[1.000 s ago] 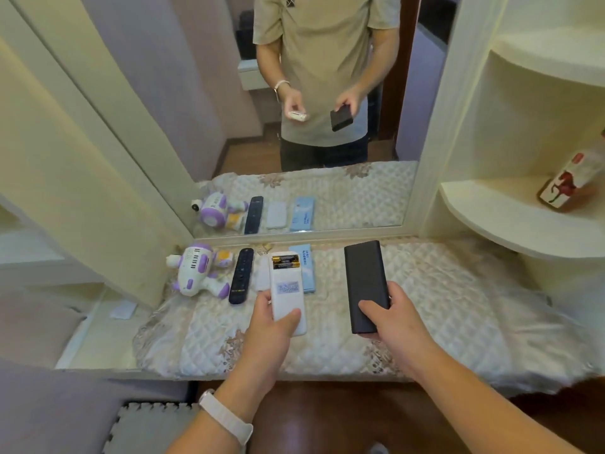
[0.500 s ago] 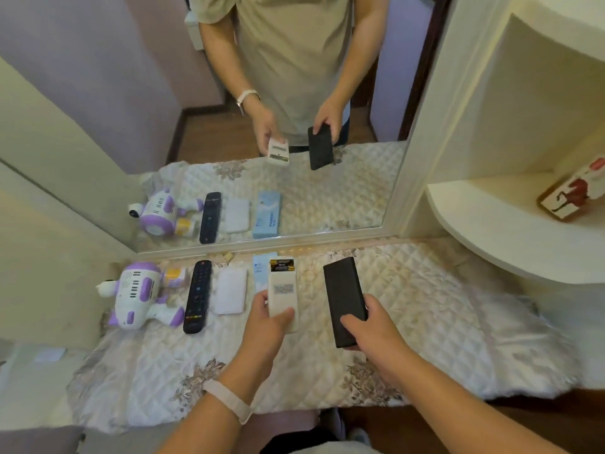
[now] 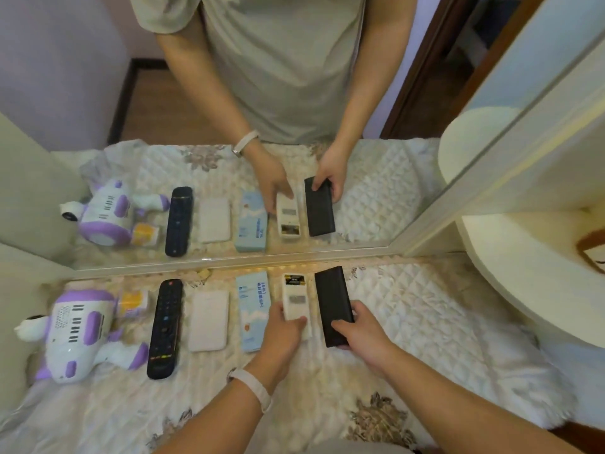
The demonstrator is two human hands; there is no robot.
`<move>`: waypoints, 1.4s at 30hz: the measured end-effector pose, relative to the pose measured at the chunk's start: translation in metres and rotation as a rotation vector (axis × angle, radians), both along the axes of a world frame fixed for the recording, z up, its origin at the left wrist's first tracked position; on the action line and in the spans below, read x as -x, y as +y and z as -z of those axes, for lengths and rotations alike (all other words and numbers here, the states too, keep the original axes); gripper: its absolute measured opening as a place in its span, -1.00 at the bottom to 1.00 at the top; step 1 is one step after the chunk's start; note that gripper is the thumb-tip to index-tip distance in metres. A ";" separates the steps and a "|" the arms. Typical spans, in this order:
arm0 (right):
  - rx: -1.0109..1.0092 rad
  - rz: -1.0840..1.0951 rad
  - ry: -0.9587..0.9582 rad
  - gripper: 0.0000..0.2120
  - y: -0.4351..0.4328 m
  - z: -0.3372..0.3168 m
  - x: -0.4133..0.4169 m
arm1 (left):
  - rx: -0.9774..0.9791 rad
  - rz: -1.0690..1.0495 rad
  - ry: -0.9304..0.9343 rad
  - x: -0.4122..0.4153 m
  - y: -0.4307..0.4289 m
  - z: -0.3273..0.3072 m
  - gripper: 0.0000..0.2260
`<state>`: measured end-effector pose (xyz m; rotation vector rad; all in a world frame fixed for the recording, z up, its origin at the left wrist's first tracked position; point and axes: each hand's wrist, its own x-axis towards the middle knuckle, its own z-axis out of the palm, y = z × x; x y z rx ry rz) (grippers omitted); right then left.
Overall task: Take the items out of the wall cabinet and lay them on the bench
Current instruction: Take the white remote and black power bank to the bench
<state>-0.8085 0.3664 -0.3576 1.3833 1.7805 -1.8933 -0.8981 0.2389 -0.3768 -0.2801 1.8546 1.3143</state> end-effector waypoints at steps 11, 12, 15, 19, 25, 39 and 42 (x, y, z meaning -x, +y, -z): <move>-0.201 -0.254 -0.118 -0.62 0.004 0.024 0.014 | 0.101 0.197 0.116 0.003 0.005 0.004 -0.63; -0.224 -0.272 -0.124 -0.61 0.004 0.024 0.013 | 0.111 0.205 0.148 0.001 0.005 0.001 -0.65; -0.292 -0.347 -0.123 -0.61 0.008 0.021 0.008 | 0.155 0.171 0.212 -0.006 0.002 -0.010 -0.74; -0.394 -0.432 -0.093 -0.61 0.016 0.014 -0.002 | 0.216 0.144 0.279 -0.010 -0.006 -0.028 -0.60; -0.584 -0.738 -0.015 -0.53 0.032 -0.005 -0.015 | 0.302 0.204 0.531 -0.025 -0.022 -0.059 -0.61; -1.166 -1.319 0.572 -0.51 0.019 -0.070 -0.010 | 0.769 0.422 1.024 -0.103 -0.065 -0.116 -0.57; -1.190 -1.418 0.716 -0.54 0.000 -0.078 -0.011 | 0.872 0.393 0.994 -0.127 -0.086 -0.120 -0.59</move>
